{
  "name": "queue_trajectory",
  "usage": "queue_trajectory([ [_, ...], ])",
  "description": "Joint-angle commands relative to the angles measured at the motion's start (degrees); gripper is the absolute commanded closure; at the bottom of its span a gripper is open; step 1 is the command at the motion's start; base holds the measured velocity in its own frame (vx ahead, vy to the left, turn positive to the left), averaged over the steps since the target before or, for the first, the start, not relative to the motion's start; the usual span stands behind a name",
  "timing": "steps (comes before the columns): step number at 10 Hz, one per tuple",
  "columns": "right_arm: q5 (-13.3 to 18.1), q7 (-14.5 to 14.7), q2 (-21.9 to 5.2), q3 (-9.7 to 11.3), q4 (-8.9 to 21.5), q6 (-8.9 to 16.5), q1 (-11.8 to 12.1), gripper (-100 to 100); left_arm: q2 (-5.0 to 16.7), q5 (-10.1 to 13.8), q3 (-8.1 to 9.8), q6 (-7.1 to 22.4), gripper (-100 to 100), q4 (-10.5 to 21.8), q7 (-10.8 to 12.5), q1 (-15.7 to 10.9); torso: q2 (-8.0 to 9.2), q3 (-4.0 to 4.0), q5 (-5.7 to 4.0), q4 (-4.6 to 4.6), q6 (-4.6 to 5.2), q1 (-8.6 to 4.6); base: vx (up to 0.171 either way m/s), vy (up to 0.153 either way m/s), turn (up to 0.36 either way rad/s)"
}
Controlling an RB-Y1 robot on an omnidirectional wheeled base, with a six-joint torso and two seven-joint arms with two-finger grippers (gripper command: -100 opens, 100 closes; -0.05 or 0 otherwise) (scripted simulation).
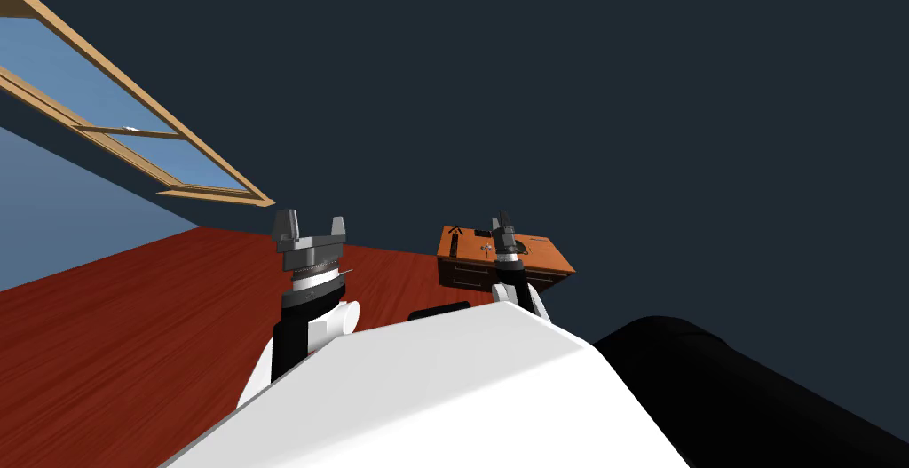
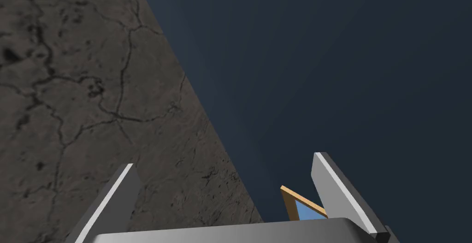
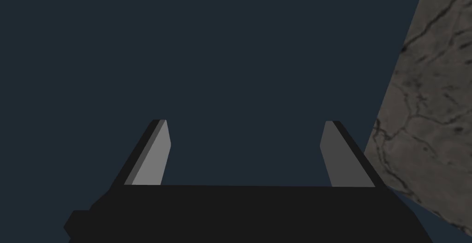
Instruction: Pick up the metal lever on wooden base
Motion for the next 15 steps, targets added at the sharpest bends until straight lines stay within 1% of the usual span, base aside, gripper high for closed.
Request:
queue_trajectory([
  [1, -0.6, -0.8, -2.0, -0.3, 0.3, 0.7, -0.1, -100, 0.0, 0.0, 0.00, 0.0, 0, 0.0, 0.0, 0.0, 0.00, 0.00, 0.00, 0.00, 0.00, 0.00, -0.004, 0.017, -0.020],
  [4, -3.1, -3.8, -5.6, -1.1, 1.6, 3.5, -0.3, -100, 0.0, 0.0, -0.01, 0.0, 0, 0.0, 0.0, 0.0, 0.04, 0.02, 0.05, 0.01, 0.00, 0.26, -0.014, 0.081, -0.036],
  [7, -7.1, -8.5, -7.7, -2.5, 3.5, 7.7, -0.5, -100, 0.0, 0.0, -0.01, 0.0, 0, 0.0, 0.0, 0.0, 0.12, 0.07, 0.11, 0.02, 0.00, 0.52, -0.035, 0.143, -0.059],
  [9, -10.3, -11.8, -8.5, -3.7, 5.1, 10.8, -0.6, -100, 0.0, 0.0, -0.02, 0.0, 0, 0.0, 0.0, 0.0, 0.18, 0.10, 0.15, 0.04, 0.01, 0.68, -0.051, 0.186, -0.087],
  [10, -10.3, -12.5, -8.5, -3.7, 5.1, 11.2, -0.6, -100, 0.0, 0.0, -0.02, 0.0, 0, 0.0, 0.0, 0.0, 0.18, 0.11, 0.16, 0.04, 0.00, 0.70, -0.034, 0.126, -0.029],
  [11, -12.1, -14.7, -8.8, -4.4, 6.0, 13.2, -0.6, -100, 0.0, 0.0, -0.01, 0.0, 0, 0.0, 0.0, 0.0, 0.13, 0.08, 0.13, 0.03, -0.01, 0.53, -0.052, 0.101, -0.045],
  [12, -13.9, -16.2, -9.1, -5.0, 7.0, 14.8, -0.6, -100, 0.0, 0.0, -0.01, 0.0, 0, 0.0, 0.0, 0.0, 0.17, 0.09, 0.10, 0.04, 0.00, 0.43, -0.040, 0.140, -0.095],
  [13, -13.9, -16.9, -9.1, -5.0, 7.0, 15.3, -0.6, -100, 0.0, 0.0, -0.01, 0.0, 0, 0.0, 0.0, 0.0, 0.13, 0.08, 0.11, 0.03, 0.00, 0.52, -0.035, 0.123, -0.045],
  [14, -15.7, -18.9, -9.2, -5.8, 8.0, 17.3, -0.6, -100, 0.0, 0.0, -0.01, 0.0, 0, 0.0, 0.0, 0.0, 0.12, 0.07, 0.12, 0.03, -0.01, 0.47, -0.031, 0.128, -0.058],
  [15, -15.7, -19.3, -9.2, -5.8, 8.0, 17.5, -0.6, -100, 0.0, 0.0, -0.01, 0.0, 0, 0.0, 0.0, 0.0, 0.10, 0.06, 0.12, 0.03, 0.00, 0.50, -0.027, 0.103, -0.041],
])
